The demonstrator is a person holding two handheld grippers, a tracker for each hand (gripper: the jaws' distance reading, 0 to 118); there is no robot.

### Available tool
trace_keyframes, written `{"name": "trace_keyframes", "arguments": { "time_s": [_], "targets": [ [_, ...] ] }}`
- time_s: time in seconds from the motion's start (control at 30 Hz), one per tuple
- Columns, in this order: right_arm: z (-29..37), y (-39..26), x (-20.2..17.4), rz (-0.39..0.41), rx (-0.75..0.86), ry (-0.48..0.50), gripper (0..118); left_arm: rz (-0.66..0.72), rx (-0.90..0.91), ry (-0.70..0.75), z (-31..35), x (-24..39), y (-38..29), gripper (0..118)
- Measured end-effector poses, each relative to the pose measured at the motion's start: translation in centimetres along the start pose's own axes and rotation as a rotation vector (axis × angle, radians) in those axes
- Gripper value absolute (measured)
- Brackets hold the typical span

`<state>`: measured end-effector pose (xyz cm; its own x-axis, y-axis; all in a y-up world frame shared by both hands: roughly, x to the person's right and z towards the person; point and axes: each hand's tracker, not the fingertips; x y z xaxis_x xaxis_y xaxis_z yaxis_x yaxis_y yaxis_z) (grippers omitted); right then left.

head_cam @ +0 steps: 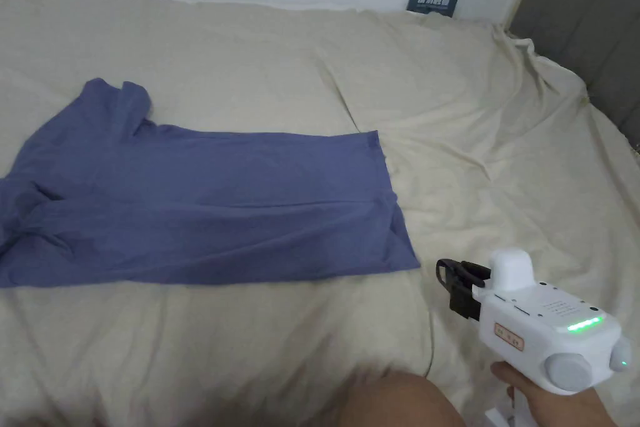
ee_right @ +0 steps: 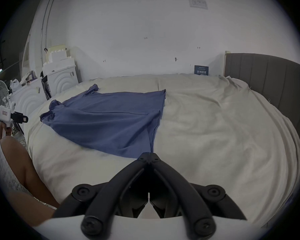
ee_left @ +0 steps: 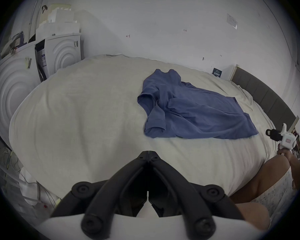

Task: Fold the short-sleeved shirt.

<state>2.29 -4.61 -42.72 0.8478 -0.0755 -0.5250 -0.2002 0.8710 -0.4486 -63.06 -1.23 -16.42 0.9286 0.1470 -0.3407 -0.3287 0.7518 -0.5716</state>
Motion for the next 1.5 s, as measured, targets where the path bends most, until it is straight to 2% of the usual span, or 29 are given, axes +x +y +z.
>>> {"name": "trace_keyframes", "arguments": {
  "time_s": [0.13,0.17,0.2,0.23,0.27,0.3,0.33,0.4,0.5,0.6,0.77,0.87,0.9,0.97,1.07,1.5],
  "targets": [
    [-1.7,0.1,-1.0,0.041,0.018,0.027,3,-0.008,0.007,-0.009,0.5,0.9,0.6,0],
    [-2.3,0.4,-1.2,0.050,0.011,0.022,16,-0.003,0.010,-0.012,0.6,1.3,1.0,0],
    [-2.9,0.5,-1.4,0.062,0.001,0.029,41,-0.006,0.012,-0.015,0.6,1.3,1.3,0],
    [-3.3,0.6,-1.5,0.066,-0.004,0.037,58,-0.004,0.014,-0.018,0.5,1.4,1.4,0],
    [-3.8,0.8,-1.4,0.070,-0.016,0.063,65,-0.006,0.016,-0.018,0.5,1.5,1.6,0],
    [-4.4,0.9,-1.6,0.087,-0.027,0.063,60,-0.010,0.017,-0.016,0.7,2.2,1.8,0],
    [-4.8,1.1,-1.8,0.114,-0.039,0.064,60,-0.010,0.016,-0.018,0.7,2.3,1.9,0],
    [-6.0,1.0,-1.6,0.192,-0.062,-0.002,60,-0.011,0.013,-0.021,0.6,2.4,1.9,0],
    [-7.0,1.3,-0.9,0.131,-0.094,0.053,60,-0.009,0.004,-0.021,0.2,2.1,1.6,0],
    [-7.4,1.5,-0.9,0.147,-0.118,0.041,60,-0.007,-0.004,-0.015,-0.4,1.4,1.6,0],
    [-8.5,2.0,0.0,0.102,-0.183,0.056,60,0.007,-0.017,-0.010,-0.7,1.2,1.5,0],
    [-8.6,3.0,-0.3,0.109,-0.214,0.061,59,0.004,-0.024,-0.016,-1.0,0.9,1.4,0],
    [-8.8,3.2,-0.3,0.121,-0.226,0.062,52,0.002,-0.025,-0.019,-1.1,0.9,1.5,0],
    [-8.5,3.9,-0.8,0.134,-0.218,0.082,17,-0.002,-0.025,-0.022,-1.0,1.2,1.5,0],
    [-9.3,4.3,-1.4,0.195,-0.230,0.083,11,-0.006,-0.022,-0.027,-0.9,1.3,1.7,0],
    [-8.4,9.5,-1.5,0.145,-0.139,0.122,9,-0.051,-0.035,-0.055,-3.7,0.1,3.9,0]
  ]
}}
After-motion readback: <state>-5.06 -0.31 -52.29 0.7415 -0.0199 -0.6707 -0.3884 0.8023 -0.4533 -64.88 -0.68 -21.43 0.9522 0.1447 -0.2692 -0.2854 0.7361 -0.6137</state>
